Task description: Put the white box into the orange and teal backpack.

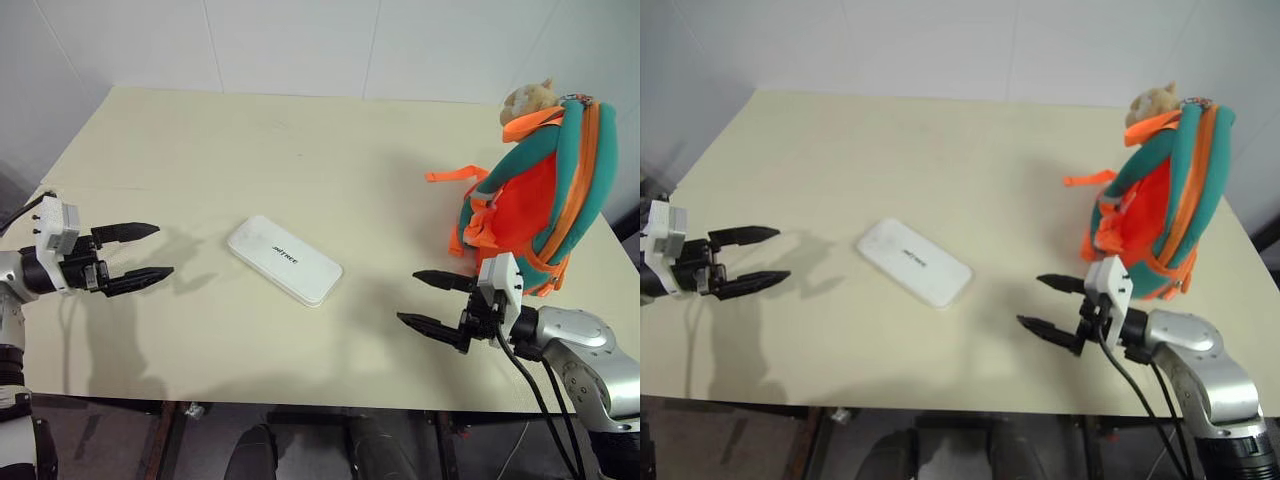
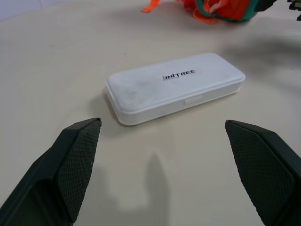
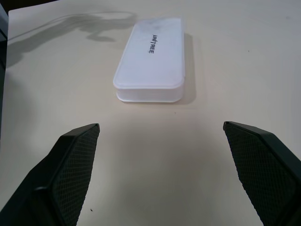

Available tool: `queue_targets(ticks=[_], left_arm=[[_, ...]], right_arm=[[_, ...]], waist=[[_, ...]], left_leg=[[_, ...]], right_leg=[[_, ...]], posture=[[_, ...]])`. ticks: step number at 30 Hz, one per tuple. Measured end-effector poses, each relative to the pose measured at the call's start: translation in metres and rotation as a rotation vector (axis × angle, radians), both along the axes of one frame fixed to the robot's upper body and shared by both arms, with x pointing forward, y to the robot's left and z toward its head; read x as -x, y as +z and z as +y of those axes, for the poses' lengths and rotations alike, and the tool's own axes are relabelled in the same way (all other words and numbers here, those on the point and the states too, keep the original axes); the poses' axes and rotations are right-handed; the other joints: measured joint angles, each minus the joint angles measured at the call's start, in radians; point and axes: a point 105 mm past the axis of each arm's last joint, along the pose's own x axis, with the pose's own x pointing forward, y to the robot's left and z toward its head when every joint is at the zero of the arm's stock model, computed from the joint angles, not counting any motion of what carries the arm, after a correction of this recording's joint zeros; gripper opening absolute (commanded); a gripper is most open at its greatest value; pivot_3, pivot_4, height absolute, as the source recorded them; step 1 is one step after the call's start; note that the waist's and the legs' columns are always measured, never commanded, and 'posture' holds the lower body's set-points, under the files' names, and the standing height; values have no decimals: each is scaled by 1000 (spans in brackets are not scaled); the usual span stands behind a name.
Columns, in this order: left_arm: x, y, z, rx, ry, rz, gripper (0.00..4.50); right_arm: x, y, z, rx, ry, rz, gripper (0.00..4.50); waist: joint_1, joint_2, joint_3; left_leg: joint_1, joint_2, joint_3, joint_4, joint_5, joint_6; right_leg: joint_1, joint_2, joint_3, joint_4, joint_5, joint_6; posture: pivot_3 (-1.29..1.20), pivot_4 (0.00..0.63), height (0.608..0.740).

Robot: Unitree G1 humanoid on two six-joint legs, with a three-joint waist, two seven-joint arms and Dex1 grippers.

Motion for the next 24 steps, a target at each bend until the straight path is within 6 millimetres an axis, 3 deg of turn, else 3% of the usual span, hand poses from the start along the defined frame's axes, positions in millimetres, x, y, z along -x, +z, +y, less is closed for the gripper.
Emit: queue_targets(ticks=[12, 13, 16, 20, 24], left_arm=[[-12, 0, -3, 14, 51, -37, 4500], [-12, 0, -3, 9, 52, -40, 4314], [-18, 3, 1, 10, 84, -74, 3594], [-31, 2, 12, 6, 182, -92, 2340], [-46, -4, 2, 24, 176, -70, 1066]], right_arm=[[-3, 10, 11, -18, 10, -46, 4461], [-4, 10, 13, -16, 11, -44, 4492], [-6, 3, 16, -3, -8, -18, 3847], [-6, 1, 23, 10, -10, -28, 2514], [-14, 4, 35, 15, -46, -75, 1148]], waist=[[0, 0, 0], [0, 0, 0], [1, 0, 0], [1, 0, 0], [2, 0, 0]], left_leg=[[-1, 0, 0, 0, 0, 0], [-1, 0, 0, 0, 0, 0], [-1, 0, 0, 0, 0, 0], [-2, 0, 0, 0, 0, 0], [-2, 0, 0, 1, 0, 0]], right_leg=[[-2, 0, 0, 1, 2, 4], [-2, 0, 0, 1, 2, 4], [-2, 0, 0, 1, 2, 4], [-2, 0, 0, 1, 2, 4], [-3, 1, 0, 1, 3, 5]], posture=[[0, 150, 740], [0, 150, 740], [0, 150, 740], [0, 150, 740], [0, 150, 740]])
